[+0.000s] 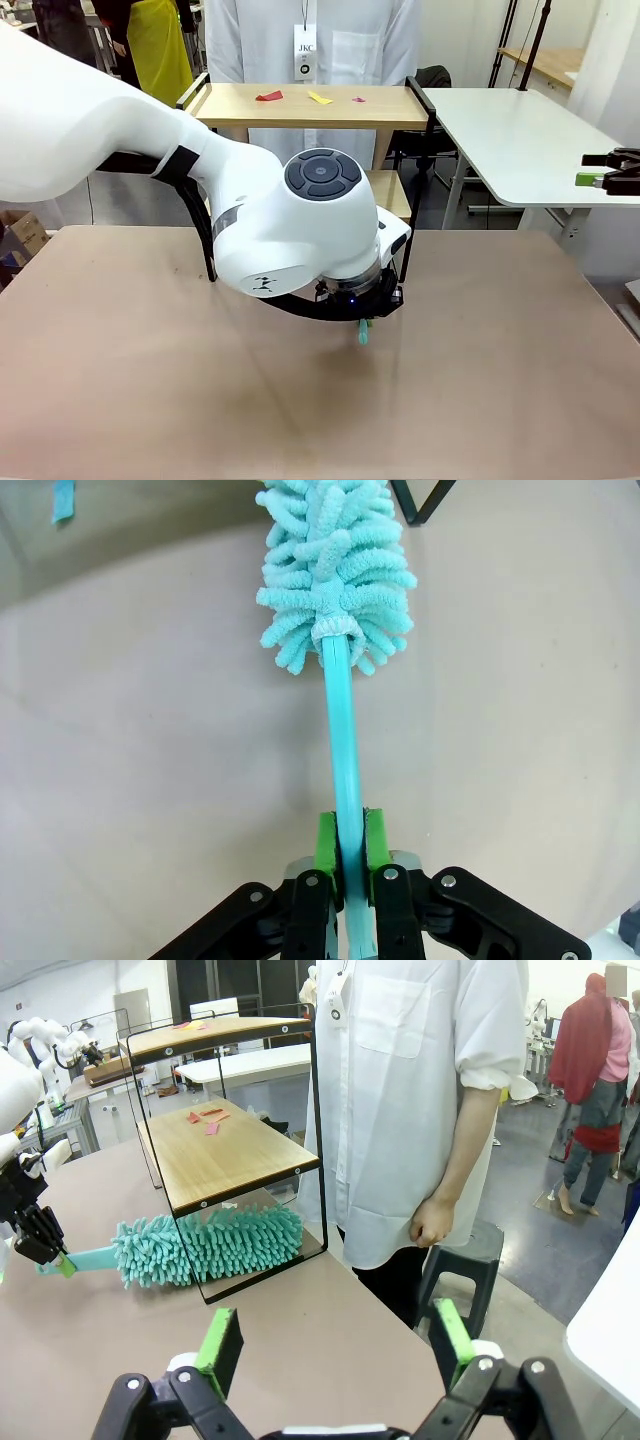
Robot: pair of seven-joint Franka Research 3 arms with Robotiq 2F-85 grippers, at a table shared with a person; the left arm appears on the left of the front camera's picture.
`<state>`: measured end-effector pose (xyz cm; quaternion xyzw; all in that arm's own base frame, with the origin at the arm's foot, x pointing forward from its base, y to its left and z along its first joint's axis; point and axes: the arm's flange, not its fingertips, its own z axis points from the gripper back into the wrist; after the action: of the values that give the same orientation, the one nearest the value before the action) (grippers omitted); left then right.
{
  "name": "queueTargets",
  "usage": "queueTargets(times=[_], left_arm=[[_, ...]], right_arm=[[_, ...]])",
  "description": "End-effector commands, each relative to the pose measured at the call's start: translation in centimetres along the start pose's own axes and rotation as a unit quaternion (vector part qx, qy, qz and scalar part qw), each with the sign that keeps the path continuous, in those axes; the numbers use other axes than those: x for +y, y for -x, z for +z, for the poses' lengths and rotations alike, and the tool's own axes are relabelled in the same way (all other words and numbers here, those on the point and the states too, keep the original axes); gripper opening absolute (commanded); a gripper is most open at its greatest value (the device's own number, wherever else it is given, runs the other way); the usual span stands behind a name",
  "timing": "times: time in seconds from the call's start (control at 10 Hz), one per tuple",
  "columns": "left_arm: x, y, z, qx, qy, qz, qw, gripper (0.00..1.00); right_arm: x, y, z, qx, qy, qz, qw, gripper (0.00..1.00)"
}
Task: Clean the shelf.
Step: Clean the specific section of the Shelf indicated by the human with the Duster.
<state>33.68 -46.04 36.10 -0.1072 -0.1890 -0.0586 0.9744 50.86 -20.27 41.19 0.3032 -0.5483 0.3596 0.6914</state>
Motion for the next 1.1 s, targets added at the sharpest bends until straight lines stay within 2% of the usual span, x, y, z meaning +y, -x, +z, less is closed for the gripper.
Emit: queueTargets(times=[0.0,0.1,0.6,1.0], left_arm=[[1.2,0.0,0.1,0.003,-0.008,0.01,1.0,0.13],[2.1,0.2,-0.4,0.014,-0.011,0.018,1.0,0.13],[6.1,0.3,1.5,-0.009,-0.051,0.05,0.997,0.13],[10.7,0.8,2.8,-0.018,-0.1,0.079,0.992,0.13]], right_arm=[[0.0,-0.3,-0.1,-0.001,0.004,0.002,1.0,1.0],[0.0,-0.3,-0.1,-0.001,0.004,0.002,1.0,1.0],[0.0,-0.3,-0.1,-0.001,0.004,0.002,1.0,1.0],[0.0,-0.3,-0.1,-0.001,0.004,0.002,1.0,1.0]])
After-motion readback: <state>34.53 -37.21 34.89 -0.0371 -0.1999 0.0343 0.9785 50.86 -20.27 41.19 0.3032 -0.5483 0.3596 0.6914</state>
